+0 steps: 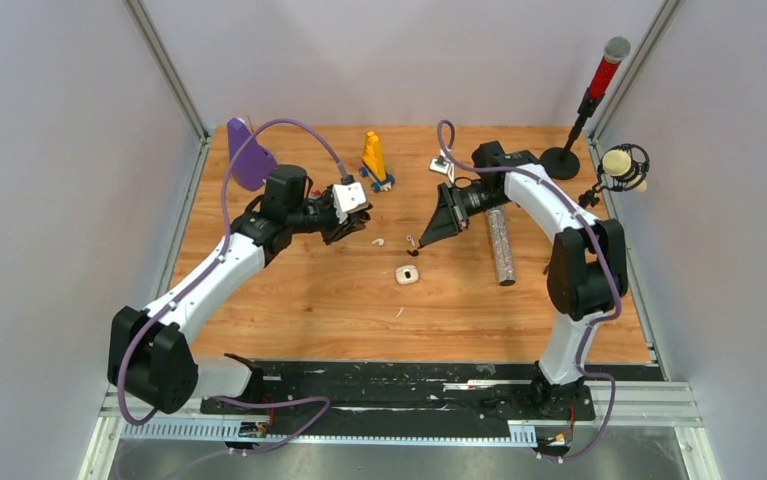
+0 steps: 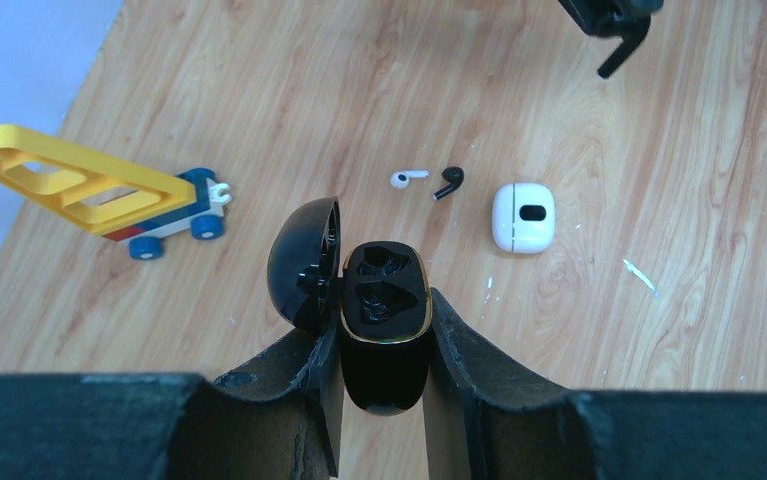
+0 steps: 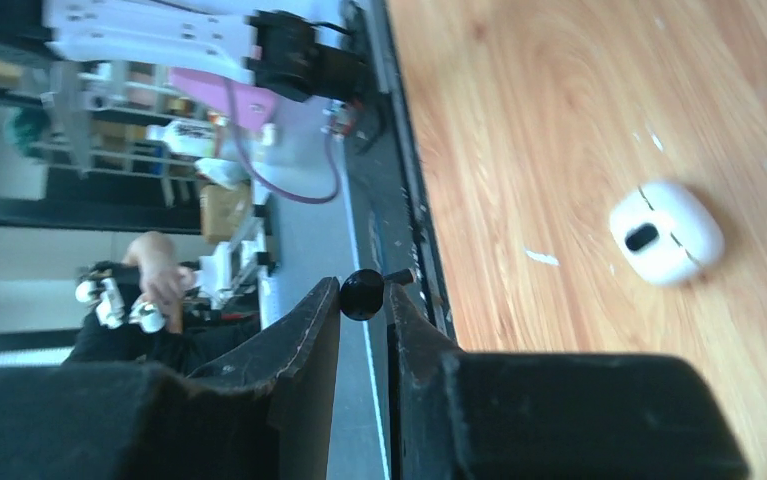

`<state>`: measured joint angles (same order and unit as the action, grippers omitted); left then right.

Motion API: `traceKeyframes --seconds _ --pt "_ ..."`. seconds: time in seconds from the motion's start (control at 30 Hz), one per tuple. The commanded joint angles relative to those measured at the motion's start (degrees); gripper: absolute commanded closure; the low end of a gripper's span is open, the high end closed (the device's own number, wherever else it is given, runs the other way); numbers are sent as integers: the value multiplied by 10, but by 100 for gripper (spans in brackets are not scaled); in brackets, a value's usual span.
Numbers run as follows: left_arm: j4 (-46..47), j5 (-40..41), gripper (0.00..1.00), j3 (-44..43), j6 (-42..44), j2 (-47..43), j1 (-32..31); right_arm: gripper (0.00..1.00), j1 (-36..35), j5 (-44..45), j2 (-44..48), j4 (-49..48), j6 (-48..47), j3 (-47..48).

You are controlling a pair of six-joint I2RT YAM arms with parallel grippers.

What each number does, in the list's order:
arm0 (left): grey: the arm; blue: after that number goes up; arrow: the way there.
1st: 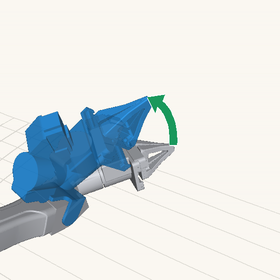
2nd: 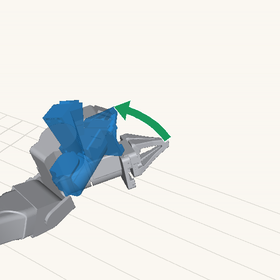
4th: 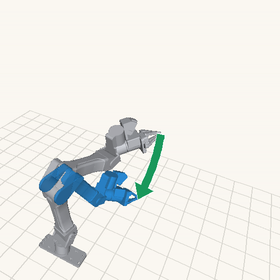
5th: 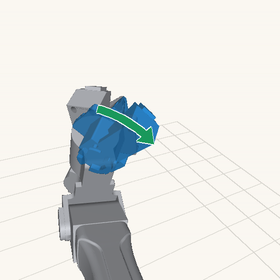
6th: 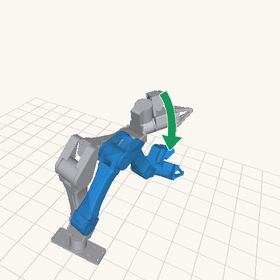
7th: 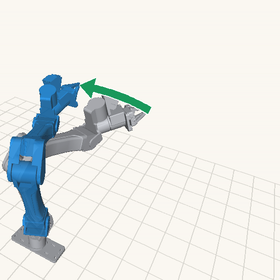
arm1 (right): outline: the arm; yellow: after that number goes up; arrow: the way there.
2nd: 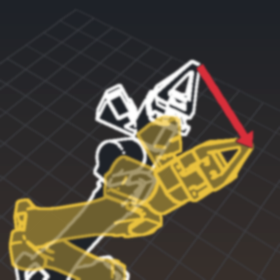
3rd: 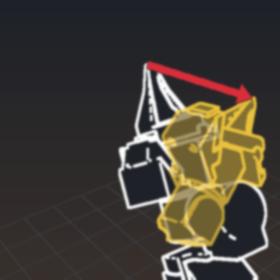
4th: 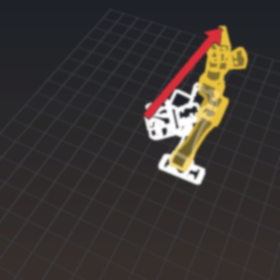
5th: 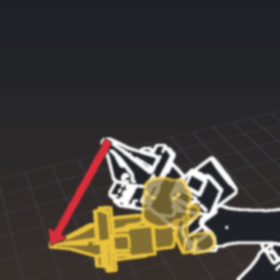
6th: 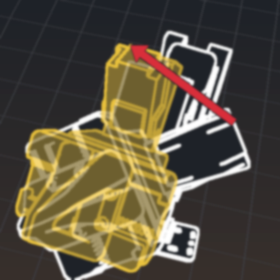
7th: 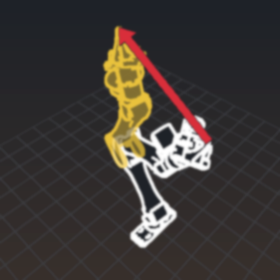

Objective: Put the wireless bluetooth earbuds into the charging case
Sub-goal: Place the earbud in the charging case.

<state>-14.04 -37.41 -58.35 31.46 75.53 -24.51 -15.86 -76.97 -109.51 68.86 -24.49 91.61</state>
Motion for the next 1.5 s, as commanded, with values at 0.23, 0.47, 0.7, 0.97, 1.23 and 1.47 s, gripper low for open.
traceKeyframes --seconds 0.23,0.47,0.7,0.97,1.23,1.47 --pt "78 73 96 8 -49 -59 -3 82 12 189 168 -406 400 -104" --pt "131 51 96 37 -74 -57 -4 81 24 129 219 -774 710 -234" --pt "160 25 96 46 -74 -44 -3 79 16 147 215 -1060 944 -329" --pt "154 -38 92 57 -48 -32 -4 77 -28 152 186 -1165 1021 -347" --pt "122 -118 90 43 -55 -20 -5 78 -79 155 137 -1264 1087 -349" --pt "136 -135 90 50 -73 -20 -5 79 -94 161 121 -1301 1115 -351"
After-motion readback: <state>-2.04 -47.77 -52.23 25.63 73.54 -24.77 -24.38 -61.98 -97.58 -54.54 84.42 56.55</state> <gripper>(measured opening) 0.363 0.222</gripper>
